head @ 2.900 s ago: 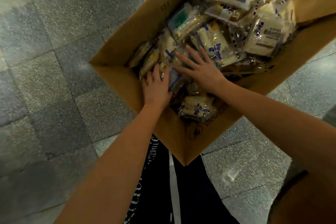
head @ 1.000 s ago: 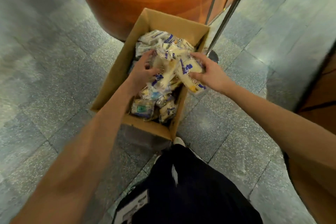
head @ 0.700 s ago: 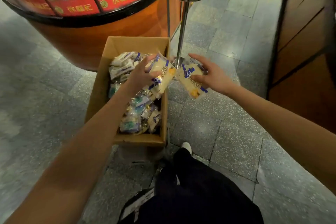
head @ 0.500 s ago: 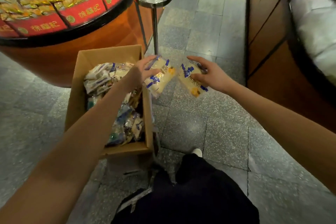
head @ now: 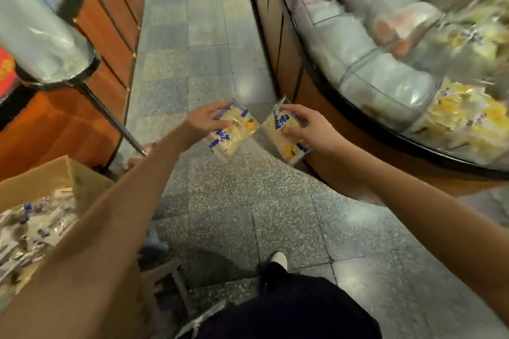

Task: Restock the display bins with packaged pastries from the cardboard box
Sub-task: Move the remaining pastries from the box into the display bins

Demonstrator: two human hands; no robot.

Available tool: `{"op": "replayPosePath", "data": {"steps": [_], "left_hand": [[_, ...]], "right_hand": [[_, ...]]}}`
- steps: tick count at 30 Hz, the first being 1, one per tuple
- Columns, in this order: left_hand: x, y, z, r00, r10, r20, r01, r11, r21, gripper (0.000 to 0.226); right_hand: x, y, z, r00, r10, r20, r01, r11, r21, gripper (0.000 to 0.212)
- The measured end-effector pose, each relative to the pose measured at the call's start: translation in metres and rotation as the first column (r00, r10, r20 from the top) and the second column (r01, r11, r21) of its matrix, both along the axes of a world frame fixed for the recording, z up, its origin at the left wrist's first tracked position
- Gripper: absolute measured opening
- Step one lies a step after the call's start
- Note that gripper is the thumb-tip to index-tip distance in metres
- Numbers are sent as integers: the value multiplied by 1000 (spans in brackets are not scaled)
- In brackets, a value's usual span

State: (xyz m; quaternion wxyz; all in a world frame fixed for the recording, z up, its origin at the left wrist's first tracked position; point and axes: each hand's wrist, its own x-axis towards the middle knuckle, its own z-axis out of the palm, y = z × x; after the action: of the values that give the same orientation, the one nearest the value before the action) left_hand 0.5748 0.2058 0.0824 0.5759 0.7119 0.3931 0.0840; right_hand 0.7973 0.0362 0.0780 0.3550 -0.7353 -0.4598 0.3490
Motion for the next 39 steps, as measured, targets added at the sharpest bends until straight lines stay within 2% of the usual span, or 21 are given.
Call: {"op": "replayPosePath", "data": {"steps": [6, 10, 16, 19, 25, 30, 35, 39], "left_hand": [[152, 8, 3, 990, -141, -11, 141, 985, 98, 52], [227, 18, -7, 971, -238, -23, 239, 970, 45, 57], [337, 44, -19, 923, -383, -33, 384, 922, 41, 57], [393, 61, -20, 896, -442, -31, 443, 895, 52, 56], [517, 106, -20, 805, -591, -49, 593, 804, 43, 52], [613, 138, -15, 747, -664, -6, 663, 745, 74, 44], [696, 152, -3, 709, -705, 5, 702, 706, 92, 50], [761, 164, -1, 706, -708, 32, 704, 705, 83, 50]], "right_hand": [[118, -21, 10, 988, -151, 45, 152, 988, -28, 53], [172, -31, 7, 967, -238, 87, 239, 971, -9, 55], [254, -23, -13, 938, -339, 66, 343, 937, -65, 56], [294, -15, -19, 917, -381, 116, 392, 915, -98, 56], [377, 2, -34, 830, -537, 154, 556, 817, -153, 55], [446, 27, -35, 730, -662, 173, 681, 726, -98, 51], [512, 47, -22, 703, -691, 168, 708, 703, -70, 52], [567, 60, -11, 718, -686, 122, 693, 720, -35, 57]]}}
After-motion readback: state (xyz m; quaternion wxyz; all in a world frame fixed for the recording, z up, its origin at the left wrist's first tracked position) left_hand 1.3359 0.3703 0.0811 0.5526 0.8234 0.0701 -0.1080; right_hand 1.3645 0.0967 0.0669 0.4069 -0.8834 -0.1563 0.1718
